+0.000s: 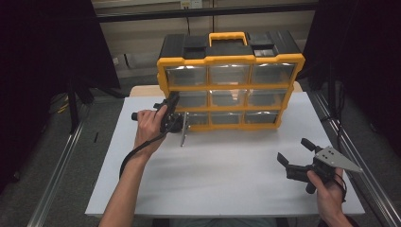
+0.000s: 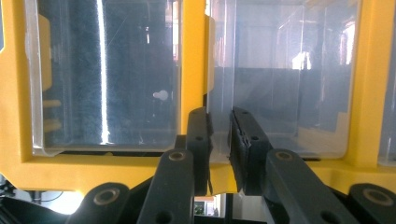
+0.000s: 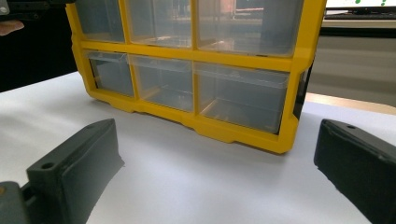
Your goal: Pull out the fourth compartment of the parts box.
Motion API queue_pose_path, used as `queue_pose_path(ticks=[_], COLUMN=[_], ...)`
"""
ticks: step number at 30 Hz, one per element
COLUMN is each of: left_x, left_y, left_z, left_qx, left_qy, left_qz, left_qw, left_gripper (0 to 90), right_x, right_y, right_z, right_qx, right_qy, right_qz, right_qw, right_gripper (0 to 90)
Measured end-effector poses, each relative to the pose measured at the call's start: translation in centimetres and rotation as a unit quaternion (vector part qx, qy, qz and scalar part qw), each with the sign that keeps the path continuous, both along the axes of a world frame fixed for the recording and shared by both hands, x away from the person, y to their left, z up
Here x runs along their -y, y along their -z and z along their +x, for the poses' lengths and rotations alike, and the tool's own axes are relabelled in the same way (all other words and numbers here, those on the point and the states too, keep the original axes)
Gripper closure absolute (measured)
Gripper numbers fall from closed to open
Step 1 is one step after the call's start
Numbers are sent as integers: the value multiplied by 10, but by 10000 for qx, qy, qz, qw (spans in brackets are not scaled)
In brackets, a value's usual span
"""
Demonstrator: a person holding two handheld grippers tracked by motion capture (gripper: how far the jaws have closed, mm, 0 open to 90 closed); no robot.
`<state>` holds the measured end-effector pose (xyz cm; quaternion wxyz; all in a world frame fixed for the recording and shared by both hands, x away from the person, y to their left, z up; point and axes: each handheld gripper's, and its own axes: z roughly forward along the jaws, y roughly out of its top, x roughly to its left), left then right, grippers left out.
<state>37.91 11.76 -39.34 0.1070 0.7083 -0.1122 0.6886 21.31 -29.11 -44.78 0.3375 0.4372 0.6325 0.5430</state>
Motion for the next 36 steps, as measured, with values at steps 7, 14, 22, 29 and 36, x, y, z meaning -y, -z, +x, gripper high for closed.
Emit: queue_pose_path(ticks=[7,14,22,29,36], left_x=[0,0,-1,-1,-1], left_y=[1,2,1,2,3], left_z=[-1,-1,-2,-5,-7], left_qx=[67,113,177,209,162], left_qy=[12,83,135,118,113], left_qz=[-11,-33,-67,-109,-148], left_qw=[10000,9999,9997,9997,9997], left_gripper=[794,795,796,796,796], right_x=[0,0,0,0,0], right_y=[0,0,0,0,1], right_z=[0,-1,-1,-2,-2], right_qx=[9,12,30,68,56], right_qy=[-2,-14,-9,-42,-48], right_qz=[-8,2,7,-2,5], right_qw=[10000,10000,10000,10000,10000], right_gripper=[0,0,0,0,0])
